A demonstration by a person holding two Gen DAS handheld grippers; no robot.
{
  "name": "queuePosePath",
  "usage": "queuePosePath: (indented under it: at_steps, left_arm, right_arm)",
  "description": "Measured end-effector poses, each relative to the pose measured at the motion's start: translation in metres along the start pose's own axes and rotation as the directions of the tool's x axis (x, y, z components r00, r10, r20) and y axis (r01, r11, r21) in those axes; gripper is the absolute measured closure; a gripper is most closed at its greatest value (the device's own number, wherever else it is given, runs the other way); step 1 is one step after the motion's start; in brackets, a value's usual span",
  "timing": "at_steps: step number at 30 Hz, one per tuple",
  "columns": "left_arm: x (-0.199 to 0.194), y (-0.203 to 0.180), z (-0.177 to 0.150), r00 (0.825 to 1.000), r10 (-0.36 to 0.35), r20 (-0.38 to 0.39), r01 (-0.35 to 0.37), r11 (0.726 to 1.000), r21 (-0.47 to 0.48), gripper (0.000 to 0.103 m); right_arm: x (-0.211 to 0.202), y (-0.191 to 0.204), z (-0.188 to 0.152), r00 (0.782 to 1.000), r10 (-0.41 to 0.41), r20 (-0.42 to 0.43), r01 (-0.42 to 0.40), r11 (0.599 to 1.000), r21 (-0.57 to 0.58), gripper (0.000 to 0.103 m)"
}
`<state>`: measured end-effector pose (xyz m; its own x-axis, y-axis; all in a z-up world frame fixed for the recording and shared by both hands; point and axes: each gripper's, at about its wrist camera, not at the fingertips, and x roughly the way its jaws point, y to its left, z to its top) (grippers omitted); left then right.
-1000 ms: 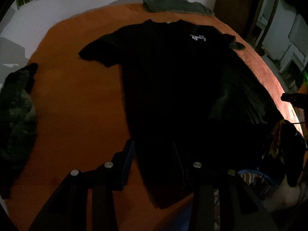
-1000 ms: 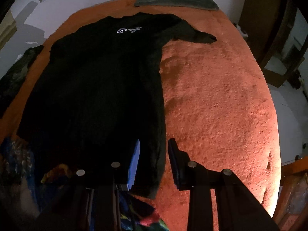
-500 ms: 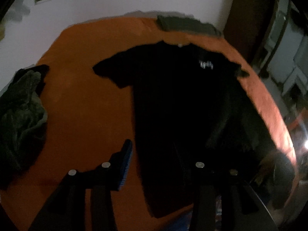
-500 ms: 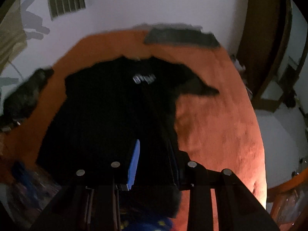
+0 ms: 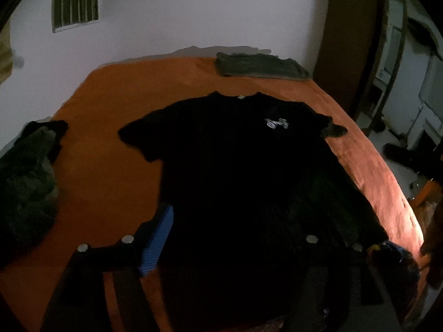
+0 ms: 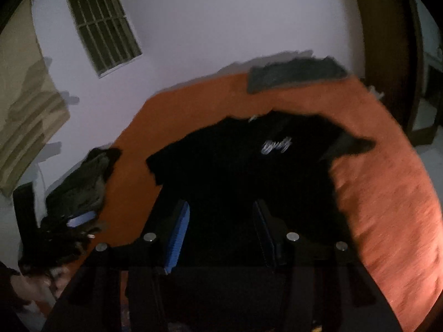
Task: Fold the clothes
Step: 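Hold the shirt hem with both grippers and smooth it flat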
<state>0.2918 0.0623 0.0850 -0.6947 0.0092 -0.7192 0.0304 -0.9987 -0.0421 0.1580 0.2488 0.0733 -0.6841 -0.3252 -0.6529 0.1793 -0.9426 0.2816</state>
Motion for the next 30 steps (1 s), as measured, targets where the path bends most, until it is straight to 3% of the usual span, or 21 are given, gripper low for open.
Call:
queuePosePath:
  at_steps: [7, 10, 15, 19, 23, 28, 30]
  left_arm:
    - [0.058, -0.041, -0.061, 0.991, -0.01, -0.132, 0.02, 0.997, 0.076, 0.031]
    - [0.062, -0.052, -0.073, 0.99, -0.026, -0.14, 0.046, 0.988, 0.145, 0.031]
    - [0.071, -0.052, -0.078, 0.994, -0.024, -0.11, 0.04, 0.989, 0.145, 0.031]
    - [0.086, -0.042, -0.083, 0.988, 0.016, -0.153, 0.0, 0.995, 0.102, 0.031]
    - [0.097, -0.031, -0.09, 0.974, 0.078, -0.214, -0.059, 0.994, 0.094, 0.031]
    - [0.076, -0.022, -0.085, 0.972, 0.13, -0.195, -0.11, 0.988, 0.109, 0.031]
    - [0.067, -0.021, -0.09, 0.961, 0.164, -0.223, -0.135, 0.981, 0.14, 0.031]
  right_arm:
    - [0.034, -0.024, -0.07, 0.995, -0.103, -0.003, 0.103, 0.994, -0.022, 0.056]
    - [0.043, -0.037, -0.089, 0.993, -0.12, -0.007, 0.12, 0.991, -0.054, 0.056]
    - [0.059, -0.058, -0.114, 0.992, -0.091, -0.088, 0.089, 0.996, -0.026, 0.056]
    - [0.06, -0.064, -0.116, 0.991, -0.129, -0.035, 0.124, 0.986, -0.108, 0.056]
    - [0.064, -0.083, -0.118, 0.975, -0.215, -0.056, 0.207, 0.971, -0.115, 0.056]
    - [0.059, -0.09, -0.122, 0.951, -0.305, -0.044, 0.291, 0.936, -0.198, 0.056]
    - [0.054, -0.095, -0.122, 0.946, -0.322, -0.048, 0.307, 0.932, -0.191, 0.056]
